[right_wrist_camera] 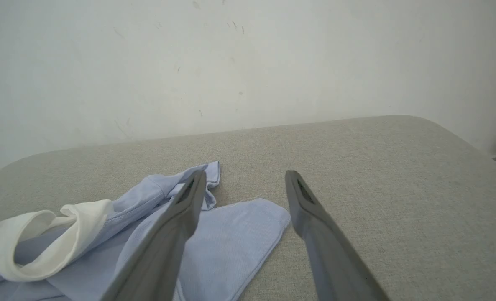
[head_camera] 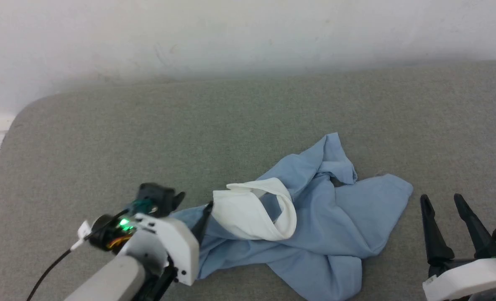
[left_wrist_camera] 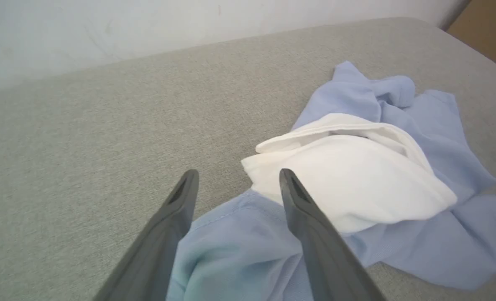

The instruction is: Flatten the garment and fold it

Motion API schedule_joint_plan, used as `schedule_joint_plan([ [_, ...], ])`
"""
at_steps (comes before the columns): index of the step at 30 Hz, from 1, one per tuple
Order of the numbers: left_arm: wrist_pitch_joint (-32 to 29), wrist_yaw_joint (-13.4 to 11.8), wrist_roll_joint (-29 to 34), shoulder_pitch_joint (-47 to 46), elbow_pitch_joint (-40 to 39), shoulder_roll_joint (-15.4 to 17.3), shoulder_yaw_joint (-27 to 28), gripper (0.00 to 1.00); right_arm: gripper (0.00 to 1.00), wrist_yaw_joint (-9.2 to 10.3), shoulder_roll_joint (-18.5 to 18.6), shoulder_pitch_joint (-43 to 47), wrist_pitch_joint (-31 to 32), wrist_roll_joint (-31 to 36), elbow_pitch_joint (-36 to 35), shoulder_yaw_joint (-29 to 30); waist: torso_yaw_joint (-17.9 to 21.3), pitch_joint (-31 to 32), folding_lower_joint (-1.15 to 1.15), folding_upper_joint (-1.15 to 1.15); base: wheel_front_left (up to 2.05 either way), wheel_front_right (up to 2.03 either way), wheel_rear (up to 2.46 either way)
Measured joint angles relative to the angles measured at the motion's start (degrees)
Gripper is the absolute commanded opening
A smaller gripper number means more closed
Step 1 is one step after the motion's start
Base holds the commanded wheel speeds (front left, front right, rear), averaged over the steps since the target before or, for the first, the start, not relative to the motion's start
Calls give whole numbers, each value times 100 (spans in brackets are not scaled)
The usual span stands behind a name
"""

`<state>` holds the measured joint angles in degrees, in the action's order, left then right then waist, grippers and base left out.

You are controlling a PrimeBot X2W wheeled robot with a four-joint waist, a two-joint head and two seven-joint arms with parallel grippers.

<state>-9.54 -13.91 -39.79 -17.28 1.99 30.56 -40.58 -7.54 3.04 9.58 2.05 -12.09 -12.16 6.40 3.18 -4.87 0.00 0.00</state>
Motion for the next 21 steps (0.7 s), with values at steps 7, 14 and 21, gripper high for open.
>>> schedule_joint_plan([
  [7, -1056, 906, 158, -897, 190, -81, -742, 100, 100, 0, 0, -71, -13, -18, 89, -65, 144, -170, 0, 0, 0, 0, 0],
  [14, -2035, 1557, -73, -1394, 1038, -182, -1126, 100, 100, 0, 0, -186, -52, -63, 221, -101, 324, -291, 1, 0, 0, 0, 0],
  [21, -1998, 1690, -241, -1520, 1268, -290, -1117, 0, 100, 0, 0, -213, -109, -90, 316, -87, 450, -303, 1, 0, 0, 0, 0],
])
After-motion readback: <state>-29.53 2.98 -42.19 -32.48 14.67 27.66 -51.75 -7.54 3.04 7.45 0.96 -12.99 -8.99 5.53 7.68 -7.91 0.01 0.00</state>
